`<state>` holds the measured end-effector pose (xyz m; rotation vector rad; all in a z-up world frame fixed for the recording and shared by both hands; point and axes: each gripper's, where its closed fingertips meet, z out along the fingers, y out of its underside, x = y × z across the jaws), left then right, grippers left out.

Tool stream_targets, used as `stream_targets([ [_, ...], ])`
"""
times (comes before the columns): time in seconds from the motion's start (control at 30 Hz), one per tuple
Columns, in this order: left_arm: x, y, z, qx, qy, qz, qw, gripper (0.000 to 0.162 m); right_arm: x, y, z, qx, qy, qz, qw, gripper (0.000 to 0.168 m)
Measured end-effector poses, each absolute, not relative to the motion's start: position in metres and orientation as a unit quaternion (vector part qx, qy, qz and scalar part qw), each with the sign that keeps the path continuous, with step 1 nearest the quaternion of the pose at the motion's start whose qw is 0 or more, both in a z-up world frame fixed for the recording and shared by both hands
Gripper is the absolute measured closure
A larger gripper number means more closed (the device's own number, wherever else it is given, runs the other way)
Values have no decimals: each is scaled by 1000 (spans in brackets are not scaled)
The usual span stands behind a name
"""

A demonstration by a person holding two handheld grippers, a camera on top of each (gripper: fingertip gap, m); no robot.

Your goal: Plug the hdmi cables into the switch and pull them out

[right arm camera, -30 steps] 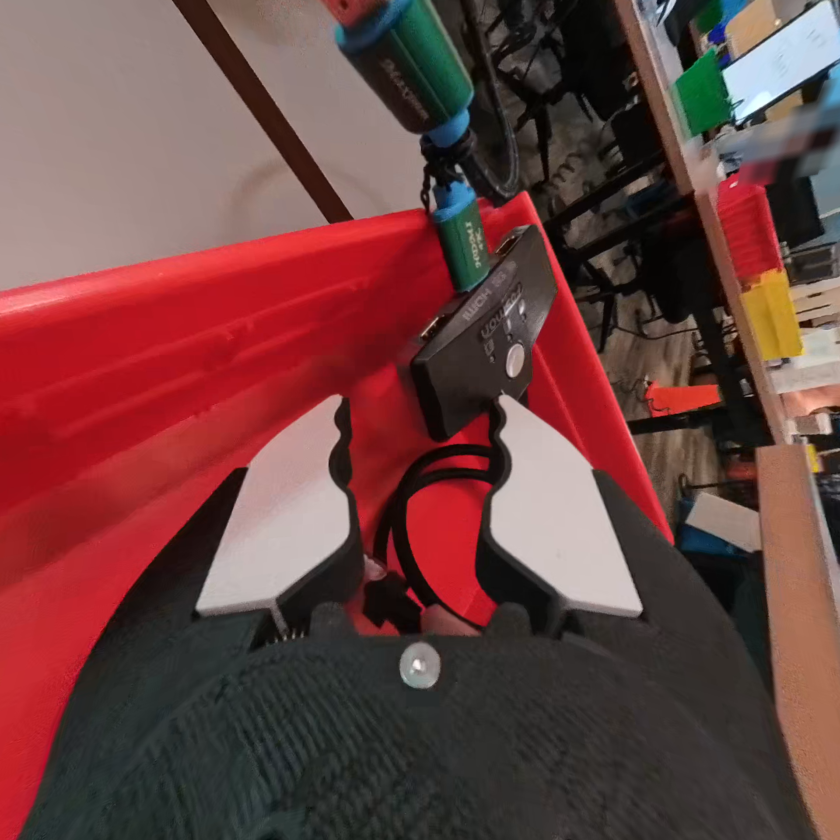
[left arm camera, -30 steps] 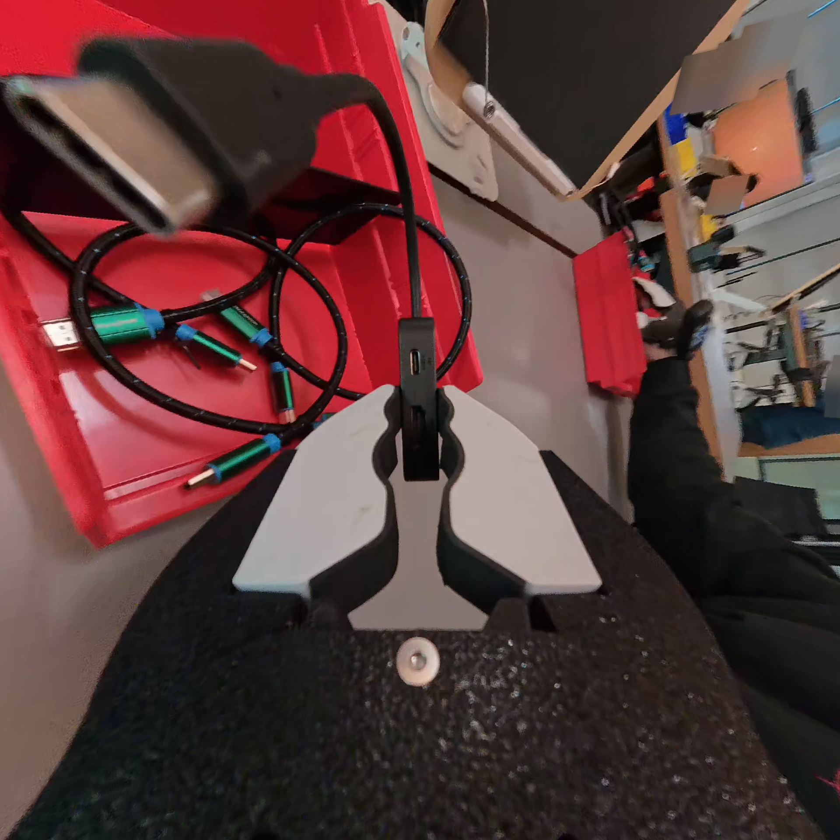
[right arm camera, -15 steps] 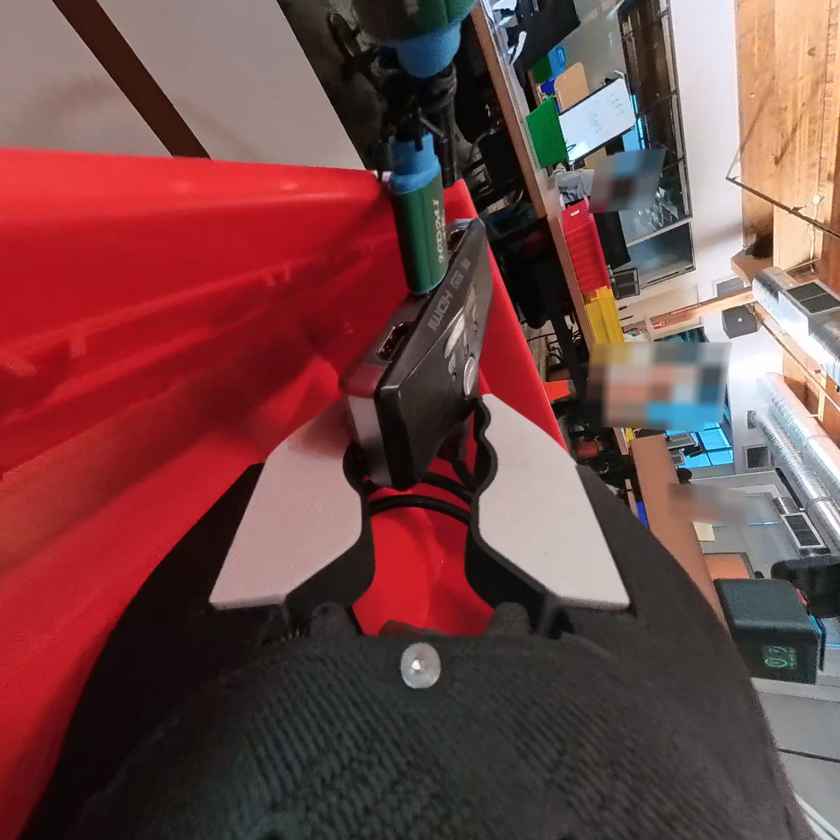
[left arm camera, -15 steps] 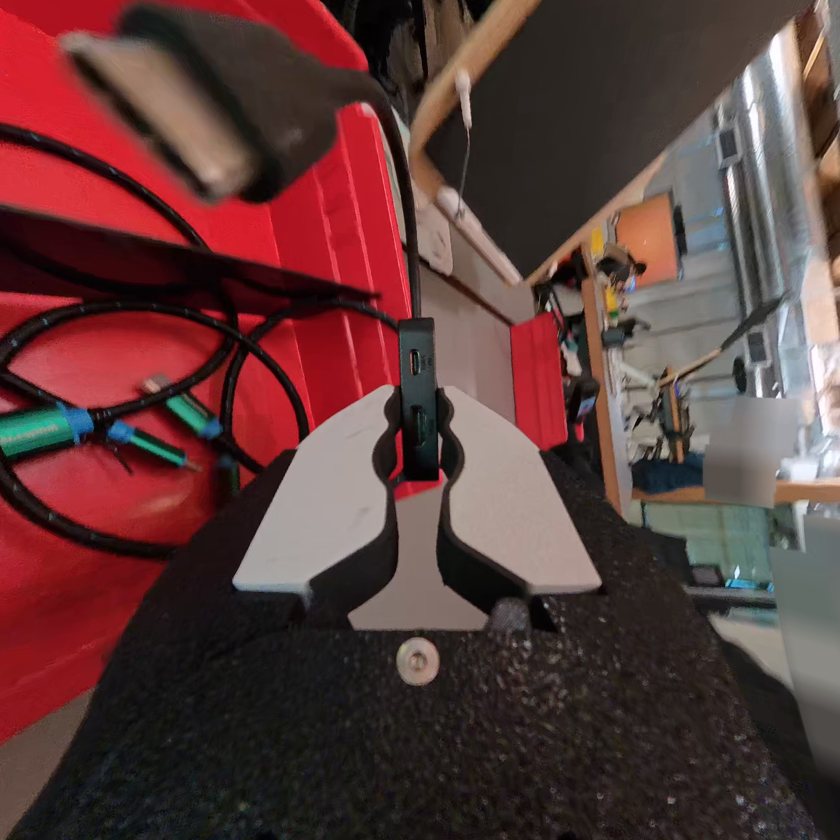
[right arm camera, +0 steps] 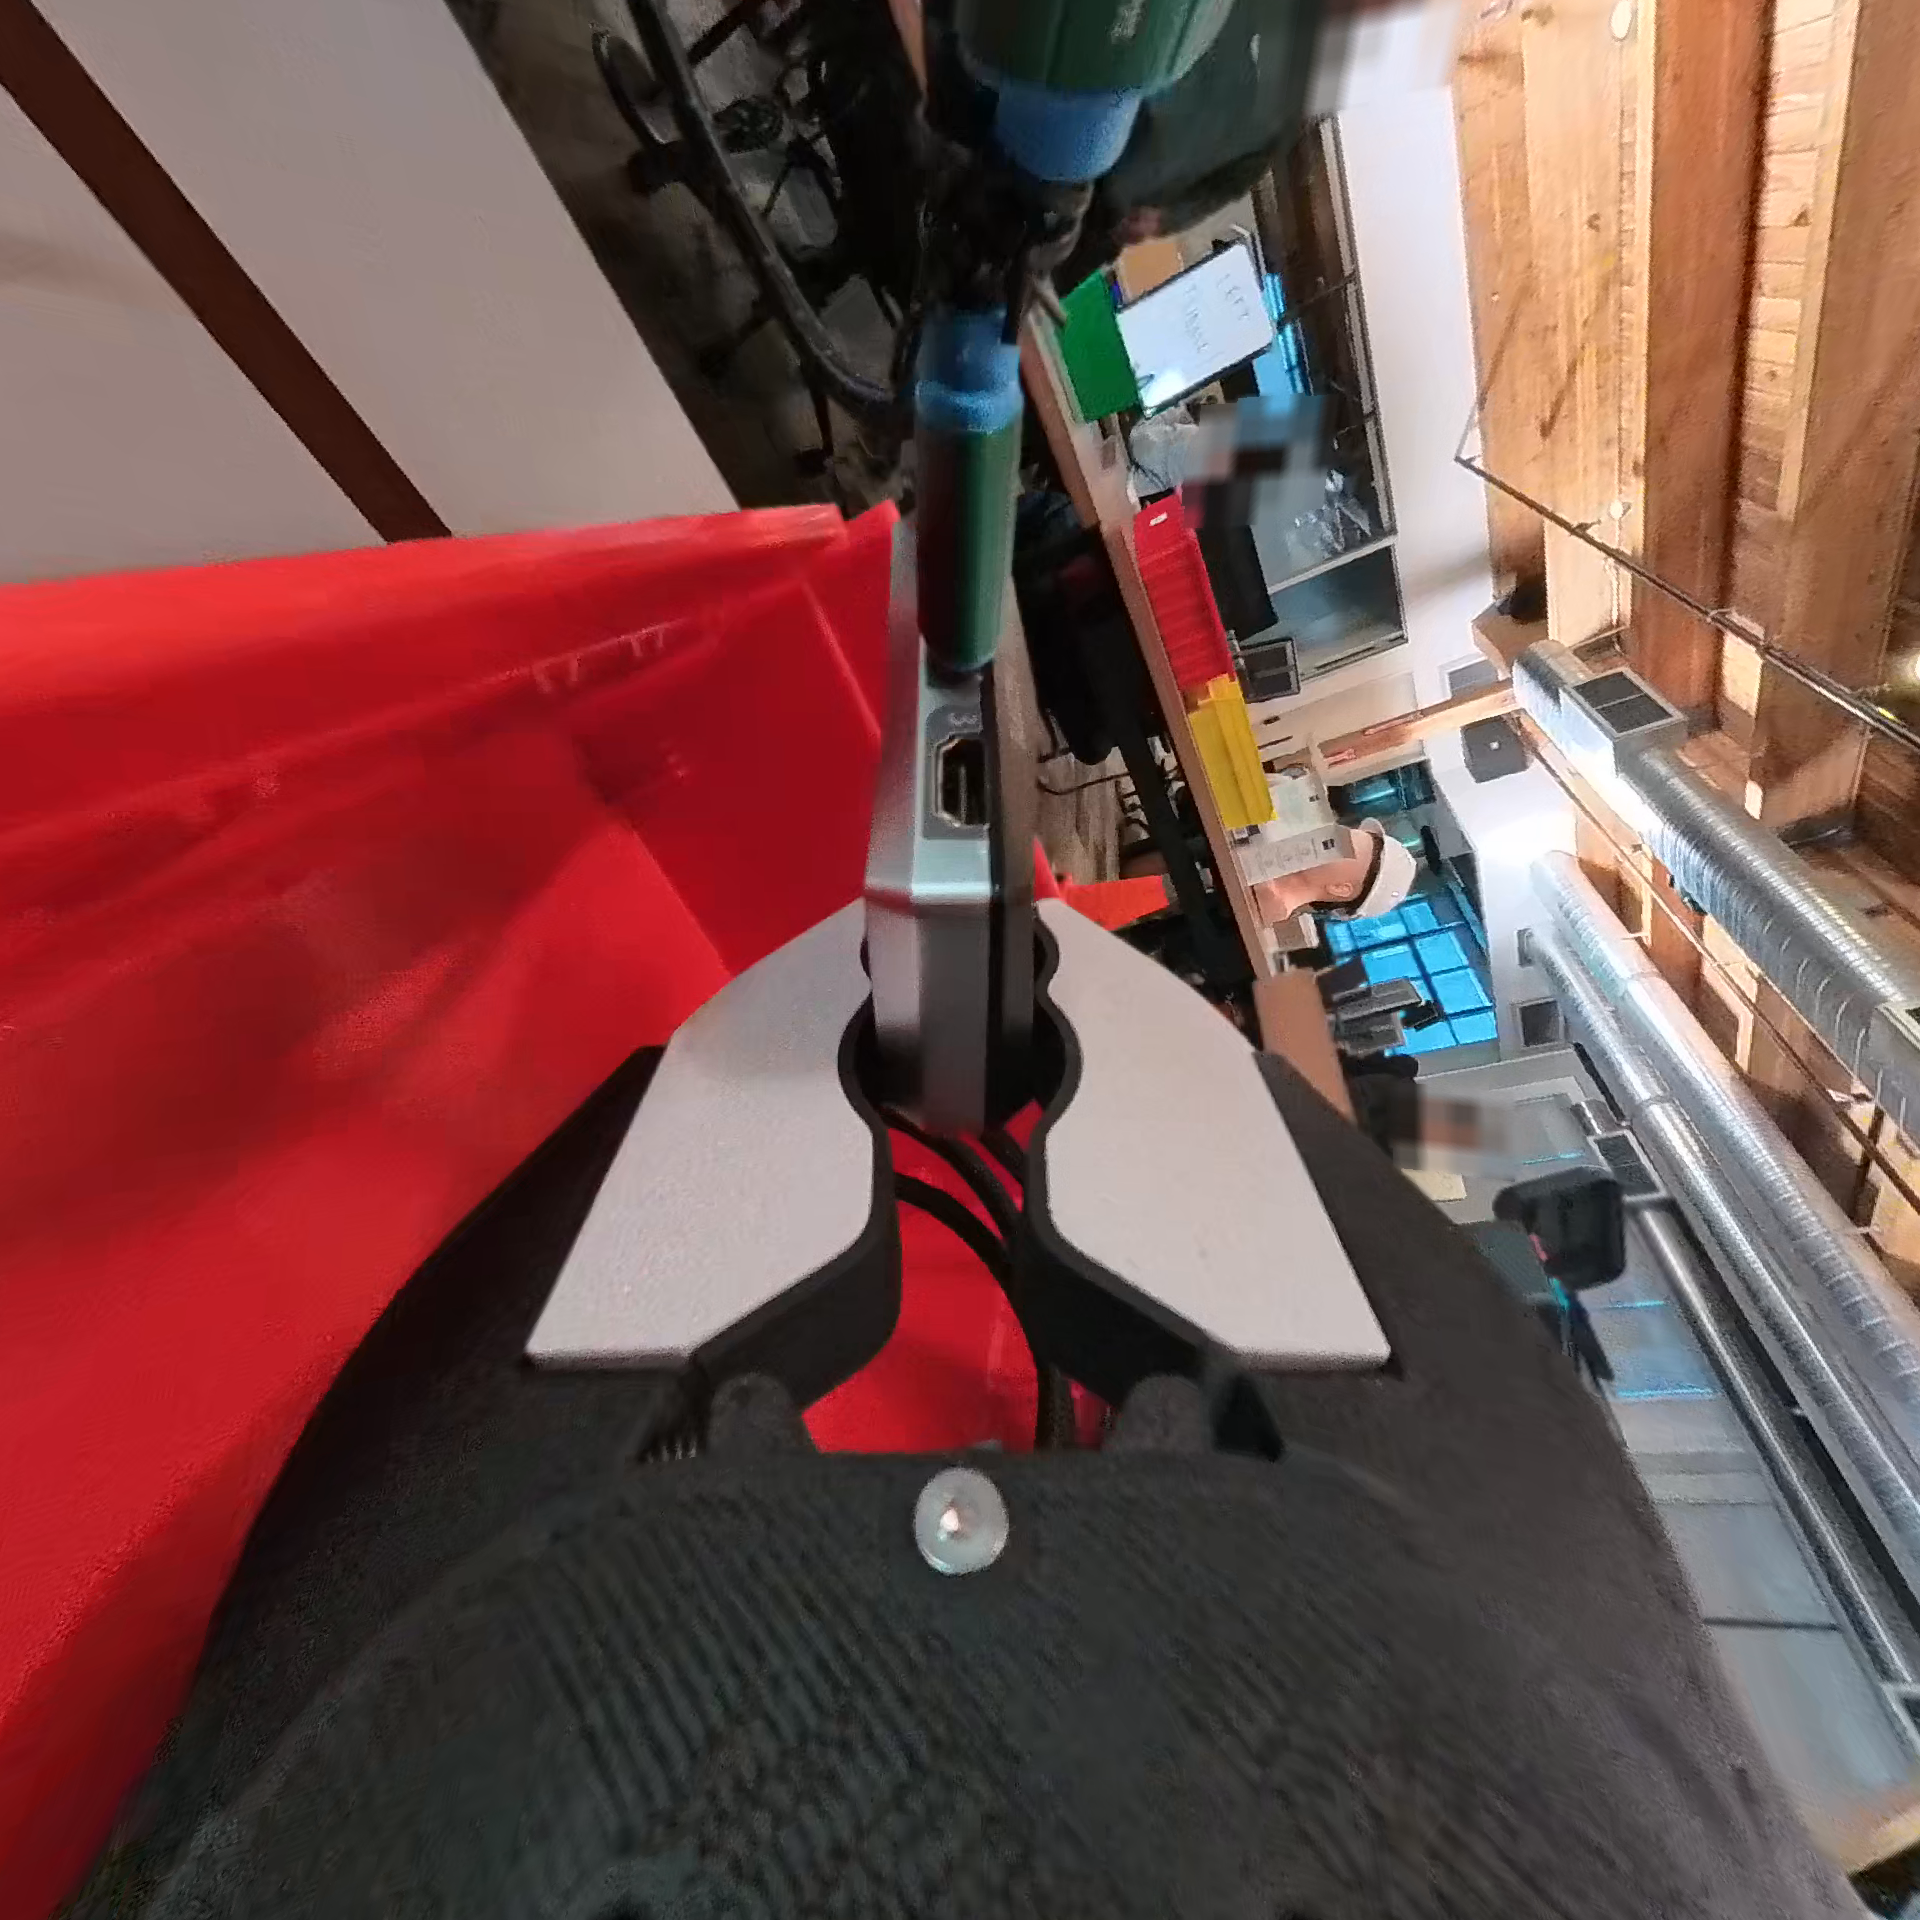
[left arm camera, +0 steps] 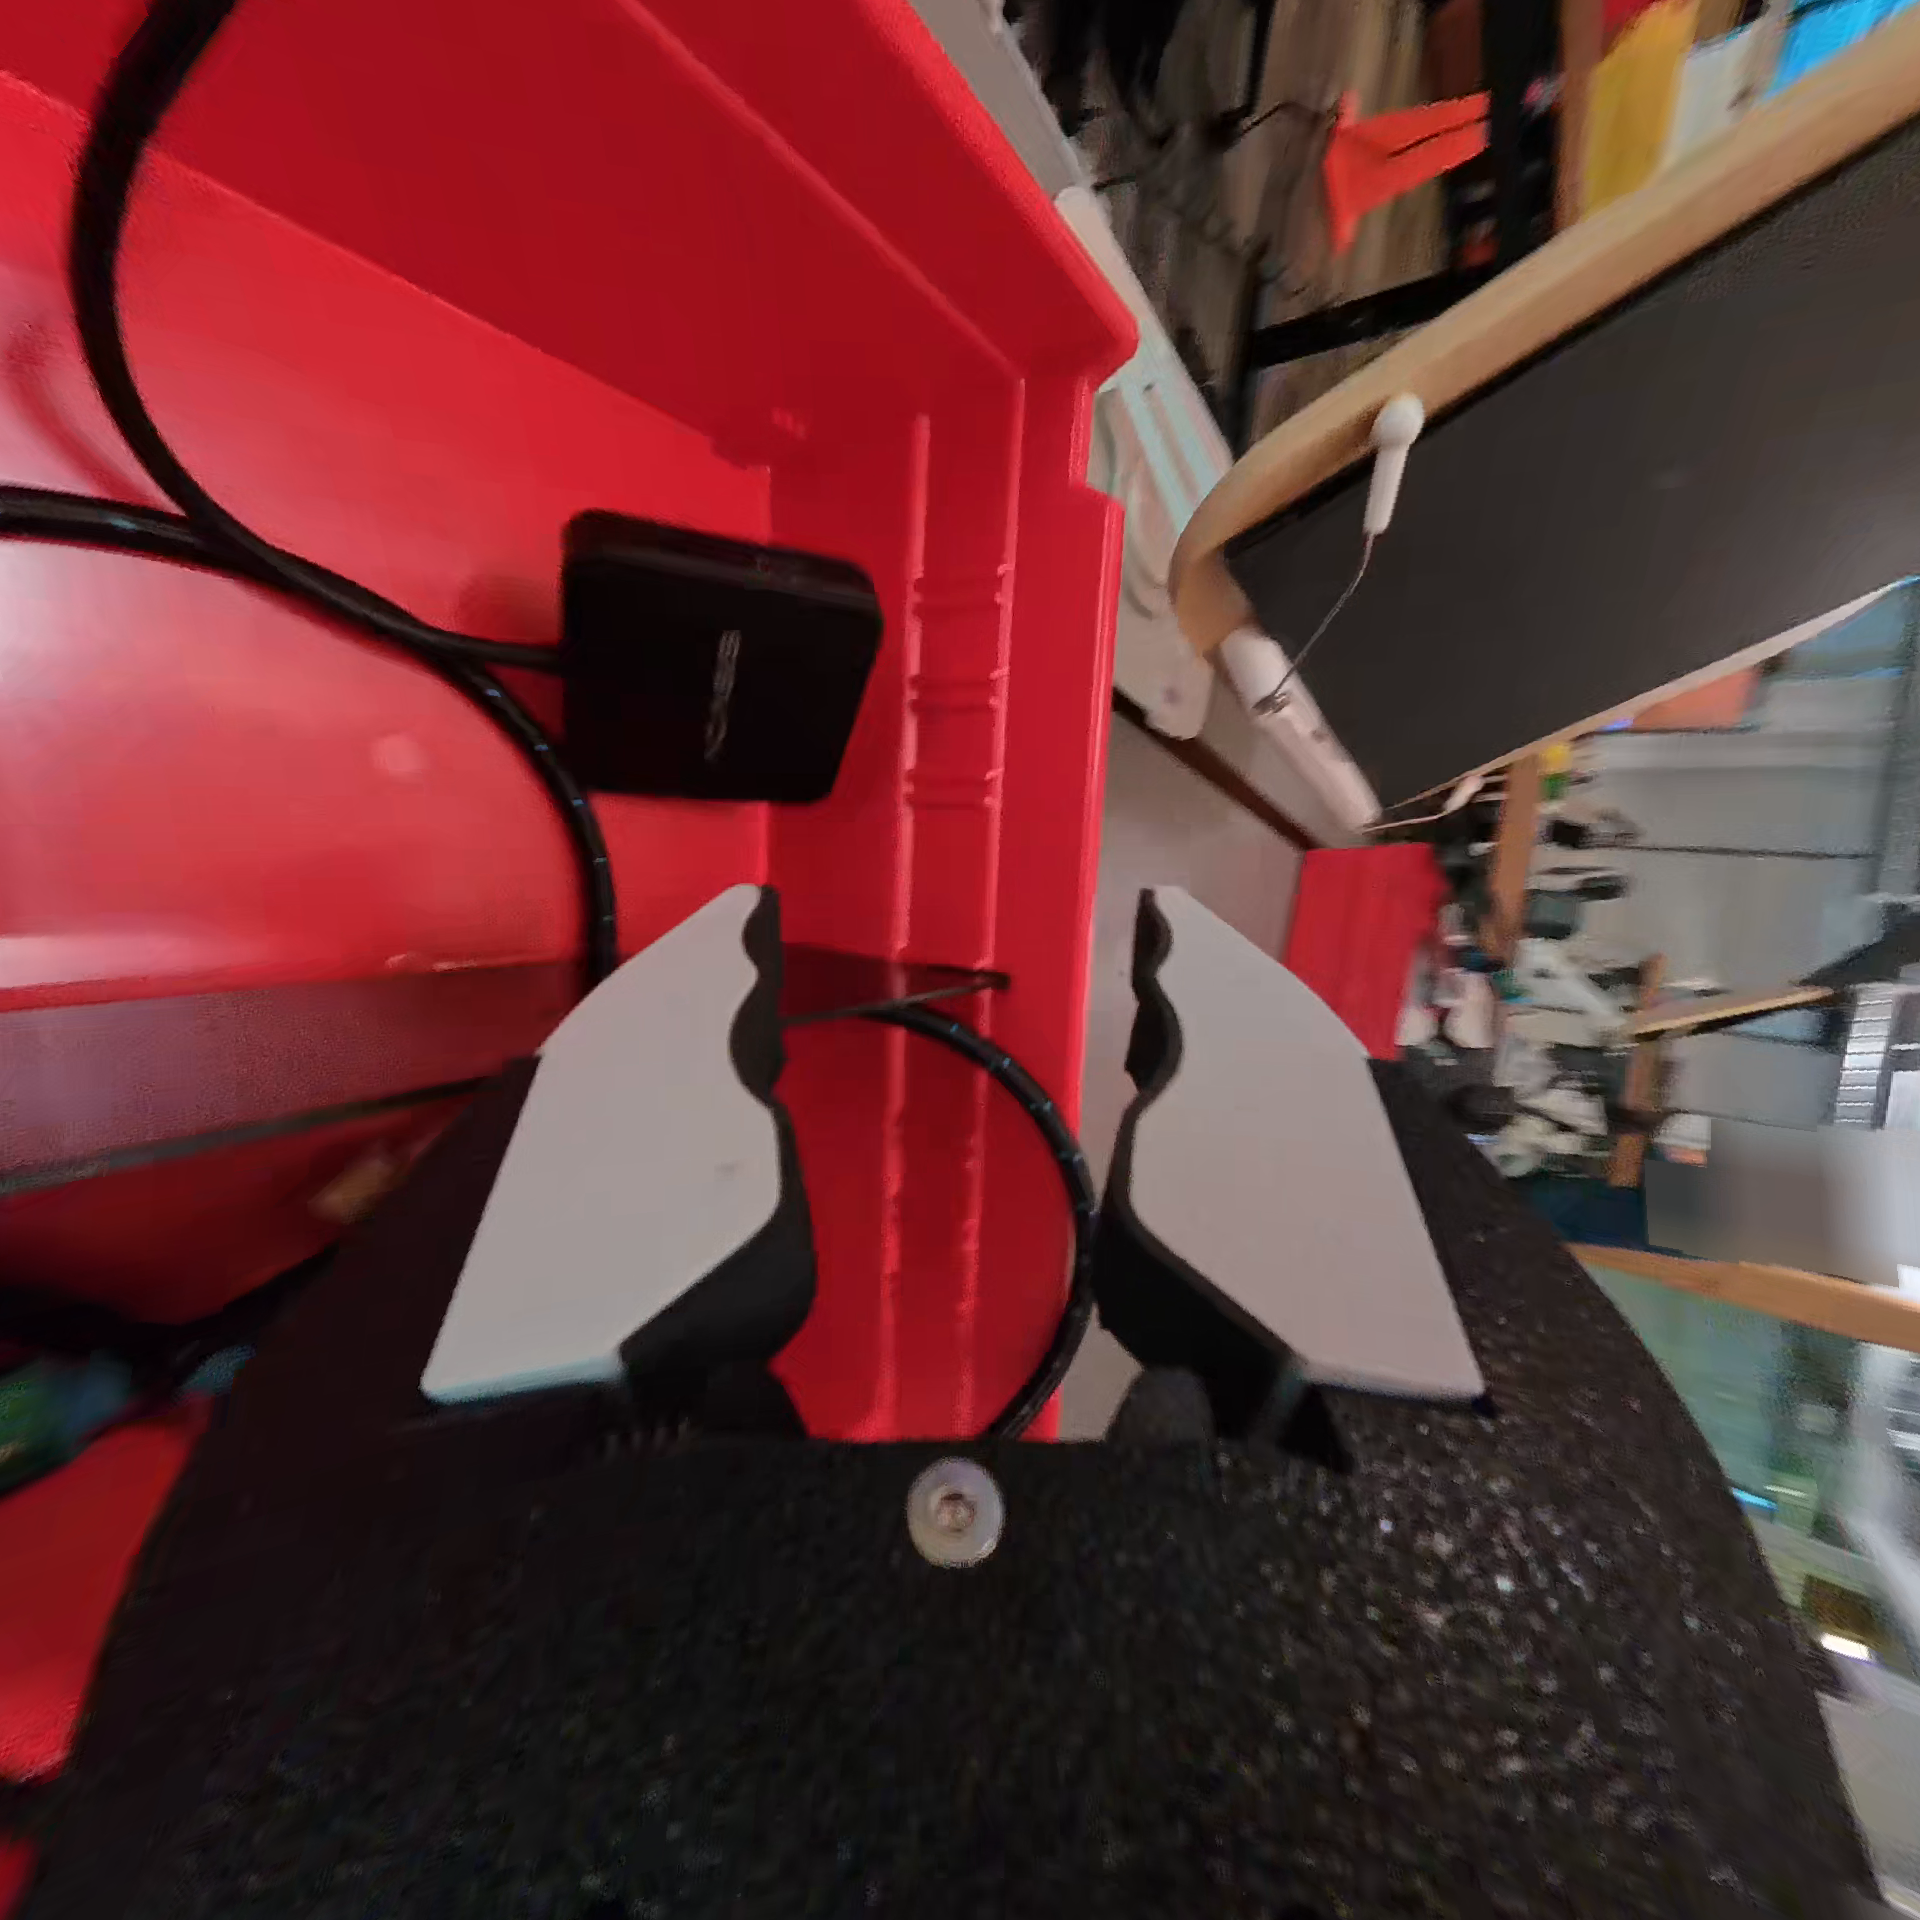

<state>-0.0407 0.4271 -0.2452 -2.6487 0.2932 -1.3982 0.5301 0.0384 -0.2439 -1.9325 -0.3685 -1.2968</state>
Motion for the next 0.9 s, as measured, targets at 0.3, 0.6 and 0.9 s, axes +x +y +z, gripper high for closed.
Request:
stream_targets([
  [0.3,-33,353,-73,-668,243,-551,436,82,430,37,-137,-701,-190,-483,490,146],
  [0.6,44,144,17,-242,338,-651,635,57,168,102,-115,-710,-350,-172,586,146],
  [0.9,29,94,30,-144,337,-649,667,55,42,103,-115,-713,-302,164,611,146],
])
